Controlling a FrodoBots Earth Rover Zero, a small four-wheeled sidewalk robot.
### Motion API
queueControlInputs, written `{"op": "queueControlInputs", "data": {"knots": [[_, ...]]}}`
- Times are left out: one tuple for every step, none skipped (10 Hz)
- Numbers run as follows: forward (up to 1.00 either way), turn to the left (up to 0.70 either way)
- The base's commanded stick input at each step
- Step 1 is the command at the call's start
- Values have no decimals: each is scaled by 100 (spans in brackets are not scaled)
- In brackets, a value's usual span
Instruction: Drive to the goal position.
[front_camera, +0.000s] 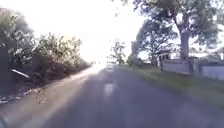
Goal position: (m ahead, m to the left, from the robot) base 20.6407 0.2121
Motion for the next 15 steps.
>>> {"op": "queueControlInputs", "data": {"knots": [[100, 0], [100, 0], [100, 0], [100, 0], [100, 0], [100, 0], [100, 0], [100, 0], [100, 0], [100, 0], [100, 0], [100, 0], [100, 0], [100, 0], [100, 0]]}}
